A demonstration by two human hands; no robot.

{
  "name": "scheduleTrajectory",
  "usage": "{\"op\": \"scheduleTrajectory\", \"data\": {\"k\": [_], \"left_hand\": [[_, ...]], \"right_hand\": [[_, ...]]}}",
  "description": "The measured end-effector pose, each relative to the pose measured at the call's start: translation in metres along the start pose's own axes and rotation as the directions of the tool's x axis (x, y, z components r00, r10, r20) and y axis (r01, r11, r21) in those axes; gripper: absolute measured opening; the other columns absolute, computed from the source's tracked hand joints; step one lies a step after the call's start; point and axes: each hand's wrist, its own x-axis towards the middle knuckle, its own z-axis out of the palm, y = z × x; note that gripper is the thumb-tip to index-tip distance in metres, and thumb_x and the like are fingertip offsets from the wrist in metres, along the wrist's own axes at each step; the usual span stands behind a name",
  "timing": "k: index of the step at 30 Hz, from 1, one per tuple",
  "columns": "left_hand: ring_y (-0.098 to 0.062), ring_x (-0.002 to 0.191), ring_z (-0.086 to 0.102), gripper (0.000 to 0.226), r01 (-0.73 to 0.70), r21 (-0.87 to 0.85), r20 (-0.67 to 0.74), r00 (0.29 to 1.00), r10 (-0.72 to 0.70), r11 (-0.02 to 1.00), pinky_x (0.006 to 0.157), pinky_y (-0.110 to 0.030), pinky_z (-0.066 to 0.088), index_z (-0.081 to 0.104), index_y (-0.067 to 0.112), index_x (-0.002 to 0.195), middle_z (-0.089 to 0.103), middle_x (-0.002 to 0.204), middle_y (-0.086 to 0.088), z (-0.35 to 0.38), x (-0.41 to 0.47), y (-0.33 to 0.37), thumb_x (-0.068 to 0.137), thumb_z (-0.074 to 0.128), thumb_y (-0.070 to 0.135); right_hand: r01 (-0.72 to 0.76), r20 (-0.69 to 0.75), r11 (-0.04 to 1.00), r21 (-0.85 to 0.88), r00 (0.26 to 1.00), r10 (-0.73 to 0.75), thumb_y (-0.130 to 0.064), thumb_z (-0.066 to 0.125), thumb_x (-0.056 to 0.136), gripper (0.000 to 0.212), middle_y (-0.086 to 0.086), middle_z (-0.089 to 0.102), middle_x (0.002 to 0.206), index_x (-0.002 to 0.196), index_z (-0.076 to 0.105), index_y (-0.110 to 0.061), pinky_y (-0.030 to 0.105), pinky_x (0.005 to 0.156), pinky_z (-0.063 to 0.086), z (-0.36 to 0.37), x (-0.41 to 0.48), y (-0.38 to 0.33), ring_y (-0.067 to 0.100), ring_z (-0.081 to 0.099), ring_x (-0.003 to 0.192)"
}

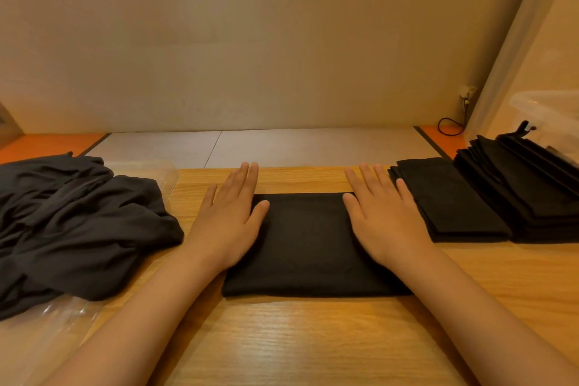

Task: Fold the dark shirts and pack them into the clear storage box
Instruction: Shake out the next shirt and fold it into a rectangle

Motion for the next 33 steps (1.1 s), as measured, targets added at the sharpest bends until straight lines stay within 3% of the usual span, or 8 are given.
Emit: {"op": "scheduleTrajectory", "data": {"k": [6,10,16,20,22,25,28,33], "left_hand": [[0.004,0.143,-0.016,0.06,-0.234,-0.006,0.089,0.968,0.233,0.972,0.12,-0.029,-0.008,-0.01,0.027,0.153,-0.014,0.159,0.014,0.013,-0.019,0.036,0.101,0.015,0.044],[0.004,0.143,-0.012,0.059,-0.219,-0.004,0.168,0.962,0.217,0.976,0.12,-0.027,-0.004,-0.007,0.027,0.153,-0.007,0.16,0.013,0.019,-0.018,0.03,0.103,0.021,0.04],[0.002,0.145,-0.01,0.062,-0.174,-0.013,0.157,0.972,0.174,0.985,0.12,-0.026,-0.005,0.0,0.028,0.154,-0.005,0.16,0.014,0.014,-0.023,0.016,0.098,0.015,0.051],[0.001,0.145,-0.009,0.056,-0.097,-0.046,0.155,0.983,0.103,0.994,0.12,-0.028,-0.003,0.001,0.028,0.154,-0.006,0.16,0.013,0.01,-0.037,-0.002,0.103,0.021,0.042],[0.0,0.145,-0.008,0.056,-0.046,-0.084,0.112,0.992,0.056,0.995,0.12,-0.027,-0.003,-0.001,0.027,0.154,-0.006,0.161,0.012,0.006,-0.047,-0.006,0.103,0.02,0.041],[-0.001,0.146,-0.005,0.059,0.009,-0.232,-0.054,0.998,-0.022,0.973,0.12,-0.026,-0.002,-0.003,0.024,0.154,-0.004,0.16,0.011,0.002,-0.068,0.015,0.103,0.025,0.038],[0.0,0.144,-0.01,0.059,-0.065,-0.169,-0.044,0.997,0.058,0.984,0.12,-0.026,-0.005,-0.008,0.025,0.152,-0.008,0.16,0.012,0.014,-0.093,0.054,0.104,0.023,0.037],[-0.003,0.144,-0.016,0.058,-0.068,0.068,0.112,0.992,0.06,0.995,0.12,-0.031,-0.007,-0.012,0.025,0.152,-0.015,0.16,0.009,0.021,-0.103,0.046,0.104,0.014,0.043]], "right_hand": [[0.233,0.059,0.971,0.059,0.97,-0.237,-0.041,-0.001,0.097,0.058,-0.01,-0.009,0.161,0.153,-0.002,-0.026,0.033,0.118,-0.01,0.015,-0.023,-0.045,0.006,-0.017,0.145],[0.22,0.126,0.971,0.09,0.965,-0.23,-0.035,0.016,0.104,0.053,-0.012,-0.005,0.161,0.154,0.0,-0.027,0.031,0.119,-0.009,0.024,-0.022,-0.039,0.002,-0.012,0.145],[0.187,0.121,0.981,0.055,0.974,-0.192,-0.042,0.016,0.104,0.053,-0.015,-0.004,0.16,0.154,0.001,-0.032,0.032,0.119,-0.007,0.019,-0.023,-0.023,0.001,-0.01,0.145],[0.085,0.133,0.995,0.047,0.987,-0.09,-0.044,0.016,0.103,0.054,-0.013,-0.003,0.161,0.154,0.004,-0.031,0.035,0.119,-0.004,0.017,-0.028,0.001,0.005,-0.01,0.146],[0.046,0.042,0.999,-0.001,0.998,-0.046,-0.04,0.015,0.104,0.053,-0.008,-0.001,0.162,0.154,0.006,-0.026,0.036,0.119,-0.005,0.01,-0.036,0.006,0.01,-0.011,0.147],[0.179,-0.146,0.984,-0.007,0.973,-0.178,-0.038,0.006,0.098,0.058,-0.009,0.0,0.16,0.154,0.01,-0.025,0.032,0.118,-0.01,0.0,-0.064,-0.012,0.008,-0.013,0.146],[0.341,0.012,0.938,0.055,0.94,-0.342,-0.047,-0.007,0.089,0.064,-0.015,-0.016,0.156,0.15,-0.008,-0.03,0.03,0.115,-0.015,0.009,-0.101,-0.046,0.001,-0.022,0.141],[0.306,0.201,0.951,0.042,0.93,-0.308,-0.045,0.014,0.103,0.055,-0.016,-0.017,0.157,0.15,-0.012,-0.033,0.03,0.118,-0.009,0.008,-0.114,-0.026,-0.001,-0.019,0.142]]}}
